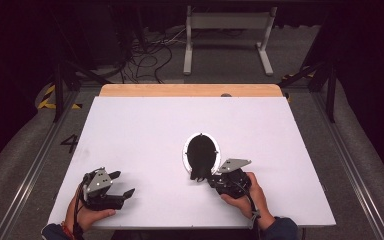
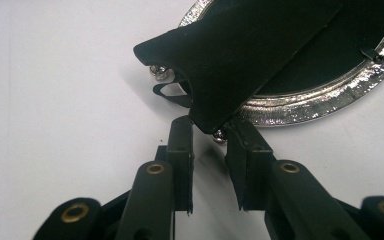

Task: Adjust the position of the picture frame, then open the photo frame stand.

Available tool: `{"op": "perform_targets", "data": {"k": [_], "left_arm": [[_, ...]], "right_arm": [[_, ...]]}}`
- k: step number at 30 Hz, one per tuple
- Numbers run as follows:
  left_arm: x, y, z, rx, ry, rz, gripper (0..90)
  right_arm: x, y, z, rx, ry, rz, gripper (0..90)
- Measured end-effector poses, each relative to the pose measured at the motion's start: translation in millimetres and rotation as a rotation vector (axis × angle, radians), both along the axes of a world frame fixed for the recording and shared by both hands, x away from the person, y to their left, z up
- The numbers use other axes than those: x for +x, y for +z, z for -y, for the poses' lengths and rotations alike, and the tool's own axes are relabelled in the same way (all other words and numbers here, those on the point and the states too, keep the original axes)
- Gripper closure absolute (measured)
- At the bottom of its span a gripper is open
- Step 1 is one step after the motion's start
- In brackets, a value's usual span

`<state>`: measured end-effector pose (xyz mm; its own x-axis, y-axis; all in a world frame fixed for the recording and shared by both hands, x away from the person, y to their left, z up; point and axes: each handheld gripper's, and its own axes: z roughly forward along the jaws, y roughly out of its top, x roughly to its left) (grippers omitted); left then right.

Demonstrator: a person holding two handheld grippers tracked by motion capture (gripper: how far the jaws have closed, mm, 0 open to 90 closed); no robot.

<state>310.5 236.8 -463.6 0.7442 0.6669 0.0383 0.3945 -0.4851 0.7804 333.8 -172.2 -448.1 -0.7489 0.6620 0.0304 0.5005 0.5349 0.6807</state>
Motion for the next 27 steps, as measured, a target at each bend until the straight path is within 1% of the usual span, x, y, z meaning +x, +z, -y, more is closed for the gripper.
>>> {"op": "perform_targets", "data": {"k": [3, 8, 9, 11, 13, 14, 16, 17, 19, 20, 21, 22, 24, 25, 26, 27], "left_arm": [[0.4, -0.1, 0.3, 0.004, -0.006, -0.001, 22.3], [1.5, -0.8, 2.1, 0.003, -0.008, -0.006, 22.3], [1.6, -0.9, 2.6, 0.001, -0.007, -0.005, 22.3], [2.9, -1.0, 3.5, 0.003, 0.0, -0.001, 21.3], [3.7, -1.1, 4.6, -0.005, 0.009, -0.008, 21.3], [5.0, -1.3, 6.4, -0.018, 0.011, -0.016, 21.3], [5.9, -1.2, 8.0, -0.012, 0.006, -0.018, 21.4], [6.1, -1.6, 10.0, -0.012, 0.004, -0.024, 21.4], [7.0, -2.1, 13.3, 0.004, -0.015, -0.018, 21.4], [6.5, -2.6, 15.0, 0.005, -0.014, -0.025, 21.4], [7.6, -3.6, 17.8, 0.012, -0.026, -0.029, 21.4], [7.6, -3.6, 17.8, 0.012, -0.026, -0.029, 21.4], [8.2, -3.9, 21.0, 0.015, -0.033, -0.032, 21.4], [8.6, -3.8, 22.4, 0.018, -0.034, -0.029, 21.4], [9.1, -3.8, 24.6, 0.018, -0.036, -0.029, 21.4], [10.8, -3.4, 27.0, 0.023, -0.043, -0.027, 21.4]], "right_arm": [[0.1, 0.8, 0.2, 0.005, 0.005, 0.005, 73.7], [-0.2, 2.7, 1.5, 0.031, 0.005, 0.018, 73.8], [-0.1, 3.0, 2.1, 0.038, 0.004, 0.019, 73.8], [-0.1, 3.6, 2.8, 0.059, -0.005, 0.007, 73.4], [0.4, 4.3, 3.8, 0.076, -0.004, 0.007, 70.9], [1.0, 4.2, 4.6, 0.093, -0.001, 0.004, 70.3], [3.0, 3.8, 5.9, 0.113, 0.004, 0.006, 69.2], [3.0, 3.8, 5.9, 0.113, 0.004, 0.006, 69.2], [7.6, 1.5, 7.1, 0.147, 0.007, -0.014, 64.4], [9.1, 1.0, 7.2, 0.159, 0.014, -0.022, 62.7], [10.7, 0.6, 7.3, 0.175, 0.023, -0.032, 61.1], [12.4, 0.5, 7.3, 0.188, 0.027, -0.041, 60.1], [13.5, 0.3, 7.2, 0.197, 0.026, -0.048, 58.8], [17.2, -0.6, 7.4, 0.229, 0.027, -0.073, 55.8], [17.2, -0.6, 7.4, 0.229, 0.027, -0.073, 55.8], [19.3, -1.4, 7.9, 0.247, 0.024, -0.088, 53.6]]}}
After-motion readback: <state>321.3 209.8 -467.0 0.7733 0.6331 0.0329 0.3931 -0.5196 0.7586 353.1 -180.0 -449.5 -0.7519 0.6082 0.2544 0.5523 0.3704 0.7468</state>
